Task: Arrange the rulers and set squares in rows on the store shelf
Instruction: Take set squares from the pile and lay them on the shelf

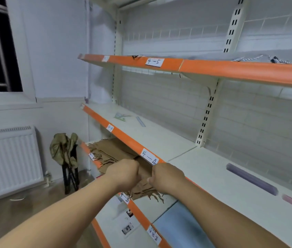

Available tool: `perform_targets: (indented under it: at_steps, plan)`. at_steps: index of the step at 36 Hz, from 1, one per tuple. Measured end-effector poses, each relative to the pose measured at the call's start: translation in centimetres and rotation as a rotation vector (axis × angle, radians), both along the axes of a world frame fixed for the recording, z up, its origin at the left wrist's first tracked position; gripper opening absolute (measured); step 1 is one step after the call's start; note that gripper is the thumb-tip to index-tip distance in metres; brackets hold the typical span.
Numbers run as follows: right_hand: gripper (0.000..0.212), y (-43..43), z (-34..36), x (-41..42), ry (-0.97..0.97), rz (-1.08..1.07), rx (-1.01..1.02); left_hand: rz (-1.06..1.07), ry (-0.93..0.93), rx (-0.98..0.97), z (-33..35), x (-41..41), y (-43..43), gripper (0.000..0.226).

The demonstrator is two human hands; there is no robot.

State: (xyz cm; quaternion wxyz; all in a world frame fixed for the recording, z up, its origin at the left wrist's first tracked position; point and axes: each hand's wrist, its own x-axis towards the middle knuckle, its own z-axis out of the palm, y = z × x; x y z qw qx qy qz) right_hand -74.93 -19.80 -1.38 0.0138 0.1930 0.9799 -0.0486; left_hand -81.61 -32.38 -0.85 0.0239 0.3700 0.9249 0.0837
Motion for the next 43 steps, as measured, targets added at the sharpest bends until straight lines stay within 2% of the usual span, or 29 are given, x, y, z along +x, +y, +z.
perform_targets:
  at_steps: [6, 11, 16, 24, 28, 34, 39, 43]
  plan:
    - [0.024, 0.4, 0.0, -5.5, 0.000, 0.087, -0.008, 0.055, 0.002, -0.008, 0.0, -4.6, 0.3, 0.039]
    - [0.032, 2.2, 0.8, -9.7, 0.019, 0.124, -0.021, 0.081, 0.025, 0.010, 0.9, -8.8, 2.0, 0.039]
    - [0.019, 4.4, 1.6, -13.9, 0.061, 0.138, 0.001, 0.099, 0.040, 0.033, 1.5, -12.5, 3.6, 0.039]
    - [0.026, 4.3, 1.4, -19.7, 0.037, 0.163, -0.001, 0.114, 0.041, 0.035, 1.2, -17.9, 3.7, 0.025]
    - [0.019, 3.4, 1.4, -22.9, 0.040, 0.182, -0.003, 0.126, 0.056, 0.053, 1.0, -21.3, 3.0, 0.028]
    - [0.022, 1.5, 0.9, -28.4, 0.055, 0.152, 0.031, 0.118, 0.054, 0.024, 0.6, -27.0, 1.2, 0.026]
    - [0.032, -0.7, 0.8, -33.4, 0.084, 0.079, 0.026, 0.039, 0.066, 0.012, 1.2, -32.3, -0.8, 0.025]
    - [0.026, -2.3, 0.6, -37.1, 0.094, 0.006, -0.017, -0.038, 0.078, -0.005, 1.8, -36.6, -2.2, 0.023]
